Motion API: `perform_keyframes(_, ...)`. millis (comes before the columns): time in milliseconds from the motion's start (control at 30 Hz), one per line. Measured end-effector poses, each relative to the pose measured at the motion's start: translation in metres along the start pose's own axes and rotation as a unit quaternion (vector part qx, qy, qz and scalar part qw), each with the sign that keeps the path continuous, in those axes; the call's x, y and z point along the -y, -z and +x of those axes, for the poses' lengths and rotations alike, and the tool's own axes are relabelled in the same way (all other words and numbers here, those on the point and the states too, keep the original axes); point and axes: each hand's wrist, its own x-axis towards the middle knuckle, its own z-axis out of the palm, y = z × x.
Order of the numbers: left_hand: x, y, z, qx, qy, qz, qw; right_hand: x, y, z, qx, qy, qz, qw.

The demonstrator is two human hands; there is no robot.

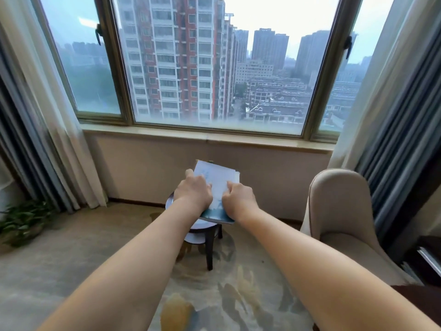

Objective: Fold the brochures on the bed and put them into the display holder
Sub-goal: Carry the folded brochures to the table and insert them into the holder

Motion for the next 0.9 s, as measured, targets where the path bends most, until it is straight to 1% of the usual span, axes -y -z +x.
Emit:
perform_keyframes(167,0.029,-0.013,0.086,-0.001,-0.009,0.003,1.0,0.022,-0.035,0.09,-0.005,0.005,-0.026,1.0)
perform_keyframes(400,0.052,-0.033,0.206,0.011,-0.016,0.009,1.0,0.037,-0.065,0.206,-0.004,-0.006,-0.019,1.0)
perform_keyframes(567,0.059,-0.083,0.279,0.004,-0.006,-0.014,1.0,0.018,-0.091,0.295,-0.006,0.011,-0.036,0.999)
perform_keyframes(667,0.064,-0.119,0.319,-0.017,-0.005,-0.034,0.999,0.001,-0.109,0.346,0.007,0.019,-0.048,0.999)
perform_keyframes(733,0.07,-0.143,0.346,-0.017,-0.008,-0.043,0.999,-0.013,-0.124,0.378,0.021,0.022,-0.054,0.998)
perform_keyframes(800,0.079,-0.17,0.363,-0.001,0.0,-0.049,0.999,-0.029,-0.143,0.4,0.039,0.014,-0.049,0.998)
perform_keyframes(900,0.091,-0.205,0.391,0.025,-0.011,-0.038,0.999,-0.053,-0.171,0.435,0.067,0.004,-0.062,0.996)
